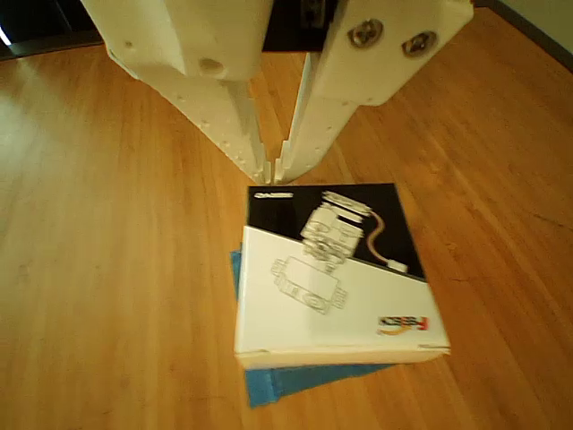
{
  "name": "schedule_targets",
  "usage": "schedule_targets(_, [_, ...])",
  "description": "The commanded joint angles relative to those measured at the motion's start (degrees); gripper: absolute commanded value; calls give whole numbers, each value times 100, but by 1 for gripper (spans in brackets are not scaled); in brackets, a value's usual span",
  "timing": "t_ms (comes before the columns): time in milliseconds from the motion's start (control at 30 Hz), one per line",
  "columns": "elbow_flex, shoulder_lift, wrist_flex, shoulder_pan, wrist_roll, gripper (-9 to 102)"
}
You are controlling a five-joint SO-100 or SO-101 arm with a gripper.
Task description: Push the box on top of the target
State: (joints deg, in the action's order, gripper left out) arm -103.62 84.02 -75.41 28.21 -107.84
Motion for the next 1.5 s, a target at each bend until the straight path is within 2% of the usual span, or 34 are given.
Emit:
schedule_targets(0, [114,272,-26,97,-79,0])
schedule_targets(1467, [756,-387,-105,360,-290,0])
